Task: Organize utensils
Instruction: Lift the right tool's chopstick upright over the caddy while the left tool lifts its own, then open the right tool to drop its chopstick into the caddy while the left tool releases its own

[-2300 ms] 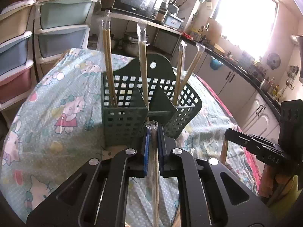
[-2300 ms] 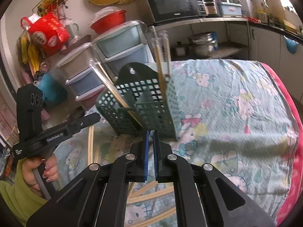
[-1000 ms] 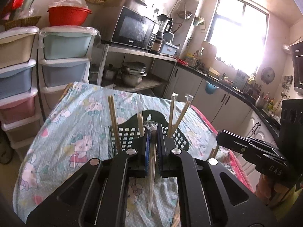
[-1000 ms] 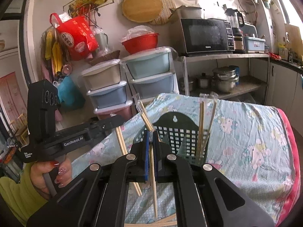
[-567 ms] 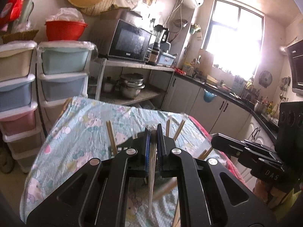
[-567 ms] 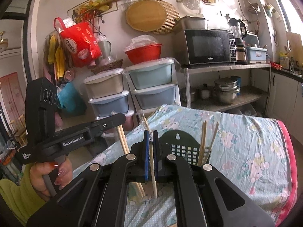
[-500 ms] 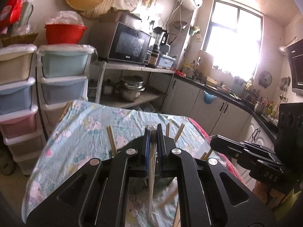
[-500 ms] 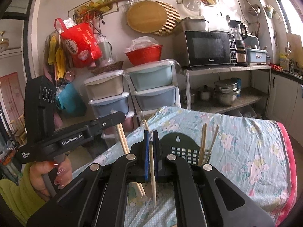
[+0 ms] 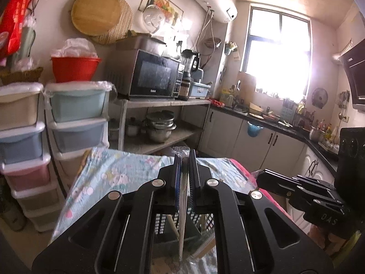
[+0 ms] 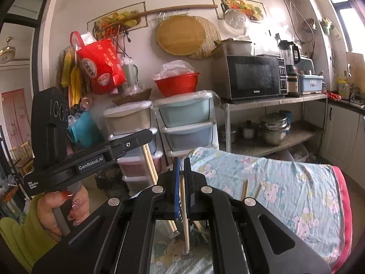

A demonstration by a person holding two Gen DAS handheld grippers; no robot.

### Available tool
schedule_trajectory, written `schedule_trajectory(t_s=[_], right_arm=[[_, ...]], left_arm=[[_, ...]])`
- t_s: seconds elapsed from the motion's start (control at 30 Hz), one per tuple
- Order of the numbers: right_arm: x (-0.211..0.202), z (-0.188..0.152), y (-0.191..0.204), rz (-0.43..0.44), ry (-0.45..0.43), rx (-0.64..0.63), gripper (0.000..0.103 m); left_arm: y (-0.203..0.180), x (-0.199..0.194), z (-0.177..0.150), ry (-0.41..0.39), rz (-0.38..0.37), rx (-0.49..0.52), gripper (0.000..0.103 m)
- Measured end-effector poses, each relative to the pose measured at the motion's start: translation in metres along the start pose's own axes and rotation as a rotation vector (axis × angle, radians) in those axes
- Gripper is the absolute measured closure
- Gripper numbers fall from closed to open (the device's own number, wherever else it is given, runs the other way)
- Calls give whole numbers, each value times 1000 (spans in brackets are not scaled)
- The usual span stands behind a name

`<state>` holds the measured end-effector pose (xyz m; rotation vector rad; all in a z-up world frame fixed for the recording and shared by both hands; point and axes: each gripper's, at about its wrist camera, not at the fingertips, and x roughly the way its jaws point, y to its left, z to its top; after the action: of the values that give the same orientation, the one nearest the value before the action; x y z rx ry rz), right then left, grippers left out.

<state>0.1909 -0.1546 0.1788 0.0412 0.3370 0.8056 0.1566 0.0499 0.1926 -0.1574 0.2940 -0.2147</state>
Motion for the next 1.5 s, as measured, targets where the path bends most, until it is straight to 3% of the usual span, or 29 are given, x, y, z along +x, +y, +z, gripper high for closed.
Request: schedule_trajectory(t_s=[0.23, 0.7, 1.5], right_arm=[[2, 20, -1, 1, -42, -5, 99], [15, 49, -14, -58, -102, -18, 99], [66, 9, -49, -94, -12, 73, 99]], left_arm=[[-1, 3, 20, -27, 18, 24, 99], [9, 15, 30, -49, 80, 46, 99], [28, 62, -16, 68, 68, -12, 99]])
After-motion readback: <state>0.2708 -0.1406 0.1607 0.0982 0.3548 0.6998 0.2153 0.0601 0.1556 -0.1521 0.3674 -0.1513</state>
